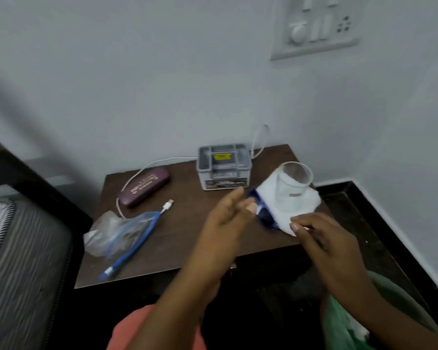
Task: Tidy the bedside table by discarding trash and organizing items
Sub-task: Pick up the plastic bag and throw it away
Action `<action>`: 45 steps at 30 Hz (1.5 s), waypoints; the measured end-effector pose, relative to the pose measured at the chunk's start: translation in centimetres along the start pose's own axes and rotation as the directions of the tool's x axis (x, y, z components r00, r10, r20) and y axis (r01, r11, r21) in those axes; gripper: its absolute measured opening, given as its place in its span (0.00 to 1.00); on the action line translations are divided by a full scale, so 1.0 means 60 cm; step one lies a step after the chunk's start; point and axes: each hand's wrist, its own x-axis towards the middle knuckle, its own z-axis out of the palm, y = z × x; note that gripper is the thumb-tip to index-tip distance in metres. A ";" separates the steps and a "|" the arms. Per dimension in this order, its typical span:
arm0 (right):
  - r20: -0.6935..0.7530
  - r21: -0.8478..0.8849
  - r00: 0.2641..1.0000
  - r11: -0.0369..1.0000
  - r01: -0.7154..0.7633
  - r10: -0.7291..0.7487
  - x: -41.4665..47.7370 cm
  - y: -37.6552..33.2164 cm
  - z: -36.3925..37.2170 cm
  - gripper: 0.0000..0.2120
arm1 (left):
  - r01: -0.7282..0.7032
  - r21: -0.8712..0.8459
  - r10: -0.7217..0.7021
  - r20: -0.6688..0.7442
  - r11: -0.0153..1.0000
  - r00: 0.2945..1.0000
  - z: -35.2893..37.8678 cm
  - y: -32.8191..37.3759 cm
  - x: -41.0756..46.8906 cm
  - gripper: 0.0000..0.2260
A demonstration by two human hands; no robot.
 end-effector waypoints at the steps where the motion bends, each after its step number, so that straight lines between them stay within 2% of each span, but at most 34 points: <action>1: 0.032 0.014 0.999 0.999 0.041 -0.041 0.017 -0.021 0.026 0.03 | -0.030 0.015 0.031 -0.079 0.999 0.996 -0.039 0.014 -0.005 0.14; 4: 0.126 0.093 0.984 0.989 0.112 -0.123 0.054 -0.076 0.114 0.02 | -0.157 0.092 0.179 -0.327 0.983 0.928 -0.160 0.046 -0.020 0.14; 6: 0.192 0.150 0.969 0.981 0.125 -0.153 0.068 -0.102 0.178 0.03 | -0.220 0.172 0.277 -0.485 0.960 0.829 -0.241 0.043 -0.025 0.12; 8: 0.244 0.175 0.957 0.978 0.117 -0.159 0.076 -0.120 0.247 0.07 | -0.157 0.271 0.297 -0.618 0.950 0.728 -0.317 0.015 -0.022 0.14; 10: 0.280 0.202 0.955 0.979 0.042 -0.098 0.080 -0.131 0.311 0.13 | -0.040 0.278 0.232 -0.703 0.960 0.672 -0.385 -0.034 -0.012 0.15; 12: 0.319 0.217 0.947 0.969 -0.117 0.043 0.082 -0.141 0.366 0.15 | 0.125 0.222 0.085 -0.745 0.967 0.662 -0.439 -0.087 0.002 0.18; 13: 0.333 0.191 0.933 0.958 -0.212 0.140 0.081 -0.145 0.390 0.12 | 0.202 0.172 -0.005 -0.750 0.964 0.662 -0.457 -0.111 0.010 0.20; 14: 0.355 0.171 0.905 0.936 -0.309 0.234 0.079 -0.148 0.413 0.09 | 0.253 0.120 -0.081 -0.745 0.960 0.662 -0.467 -0.127 0.016 0.22; 15: 0.394 0.161 0.863 0.900 -0.405 0.317 0.075 -0.156 0.431 0.12 | 0.292 0.069 -0.149 -0.737 0.954 0.659 -0.474 -0.141 0.022 0.21; 18: 0.518 0.179 0.736 0.786 -0.592 0.436 0.052 -0.174 0.478 0.19 | 0.279 -0.048 -0.235 -0.681 0.959 0.694 -0.474 -0.158 0.033 0.14; 20: 0.544 0.197 0.704 0.746 -0.636 0.457 0.037 -0.182 0.497 0.16 | 0.264 -0.073 -0.242 -0.680 0.962 0.692 -0.468 -0.164 0.037 0.11; 22: 0.544 0.219 0.703 0.732 -0.645 0.458 0.028 -0.188 0.508 0.12 | 0.276 -0.043 -0.229 -0.688 0.960 0.689 -0.459 -0.164 0.036 0.09; 25: 0.505 0.229 0.751 0.773 -0.592 0.425 0.027 -0.193 0.506 0.15 | 0.309 -0.026 -0.243 -0.680 0.951 0.691 -0.443 -0.151 0.025 0.07; 28: 0.495 0.156 0.800 0.871 -0.465 0.338 0.030 -0.201 0.479 0.17 | 0.287 -0.037 -0.242 -0.648 0.957 0.722 -0.426 -0.136 0.011 0.05; 31: 0.495 0.091 0.846 0.956 -0.278 0.199 0.034 -0.212 0.436 0.09 | 0.263 -0.053 -0.250 -0.531 0.963 0.810 -0.403 -0.117 -0.007 0.19; 33: 0.510 0.088 0.856 0.985 -0.150 0.085 0.034 -0.219 0.405 0.07 | 0.222 -0.140 -0.261 -0.421 0.965 0.869 -0.386 -0.100 -0.016 0.23; 36: 0.544 0.066 0.827 0.990 0.125 -0.140 0.032 -0.222 0.355 0.08 | 0.213 -0.255 -0.290 -0.319 0.943 0.902 -0.358 -0.080 -0.015 0.27; 39: 0.567 0.097 0.753 0.935 0.341 -0.334 0.027 -0.217 0.302 0.11 | 0.217 -0.323 -0.298 -0.227 0.921 0.927 -0.312 -0.066 -0.014 0.21; 40: 0.534 0.130 0.756 0.920 0.369 -0.379 0.024 -0.215 0.282 0.11 | 0.217 -0.331 -0.293 -0.199 0.918 0.935 -0.290 -0.059 -0.015 0.20; 42: 0.423 0.162 0.807 0.911 0.380 -0.412 0.014 -0.204 0.238 0.07 | 0.206 -0.332 -0.265 -0.145 0.921 0.953 -0.248 -0.052 -0.016 0.19; 44: 0.273 0.092 0.880 0.921 0.378 -0.389 -0.001 -0.180 0.194 0.01 | 0.207 -0.312 -0.239 -0.068 0.927 0.969 -0.198 -0.047 -0.017 0.18; 45: 0.185 0.023 0.907 0.925 0.380 -0.377 -0.009 -0.168 0.173 0.05 | 0.208 -0.299 -0.229 -0.037 0.931 0.973 -0.171 -0.047 -0.018 0.16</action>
